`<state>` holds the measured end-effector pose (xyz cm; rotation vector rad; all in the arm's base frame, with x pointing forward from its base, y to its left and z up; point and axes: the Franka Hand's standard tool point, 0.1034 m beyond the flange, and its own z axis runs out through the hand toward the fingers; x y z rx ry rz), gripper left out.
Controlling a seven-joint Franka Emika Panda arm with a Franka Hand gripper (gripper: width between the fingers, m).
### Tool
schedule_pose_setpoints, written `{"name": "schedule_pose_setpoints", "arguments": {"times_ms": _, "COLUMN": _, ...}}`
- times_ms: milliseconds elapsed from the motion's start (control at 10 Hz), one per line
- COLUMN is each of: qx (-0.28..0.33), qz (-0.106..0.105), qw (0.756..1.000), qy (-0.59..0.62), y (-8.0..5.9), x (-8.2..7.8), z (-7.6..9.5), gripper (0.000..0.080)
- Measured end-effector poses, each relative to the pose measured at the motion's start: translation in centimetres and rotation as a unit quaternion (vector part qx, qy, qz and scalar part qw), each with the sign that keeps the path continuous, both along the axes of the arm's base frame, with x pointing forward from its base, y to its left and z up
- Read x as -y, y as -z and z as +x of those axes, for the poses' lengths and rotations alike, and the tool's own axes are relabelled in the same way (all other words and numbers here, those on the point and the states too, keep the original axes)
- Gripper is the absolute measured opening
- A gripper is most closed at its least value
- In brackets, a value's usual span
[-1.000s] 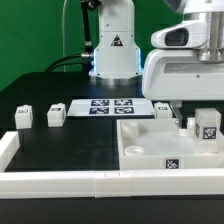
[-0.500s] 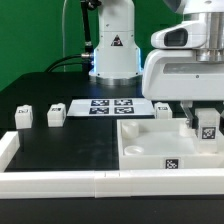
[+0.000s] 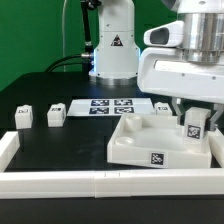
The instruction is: Assemble one leg
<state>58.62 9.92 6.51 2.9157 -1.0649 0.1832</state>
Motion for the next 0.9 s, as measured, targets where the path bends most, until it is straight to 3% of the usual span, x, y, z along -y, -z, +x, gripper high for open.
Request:
{"name": "schedule_pose_setpoints", "arguments": {"times_ms": 200, "qx": 0.003, "qz": -0.008, "qw": 0.993, "qy": 0.115, "y": 0.0, "x": 1.5, "z": -0.5, "gripper": 0.0301}}
{"name": "schedule_pose_setpoints", "arguments": {"times_ms": 400, "qx": 0.004, "qz": -0.015, "qw": 0.990, "qy": 0.143, "y": 0.0, "x": 2.2, "z": -0.9, "gripper": 0.0301}}
{"name": "schedule_pose_setpoints", "arguments": {"times_ms": 700, "qx": 0.005, "qz": -0.014, "qw": 0.990, "qy": 0.141, "y": 0.0, "x": 2.1, "z": -0.9, "gripper": 0.0621}}
{"name": "schedule_pose_setpoints", "arguments": {"times_ms": 900, "qx": 0.005, "qz": -0.014, "qw": 0.990, "qy": 0.141, "y": 0.0, "x": 2.1, "z": -0.9, "gripper": 0.0643}}
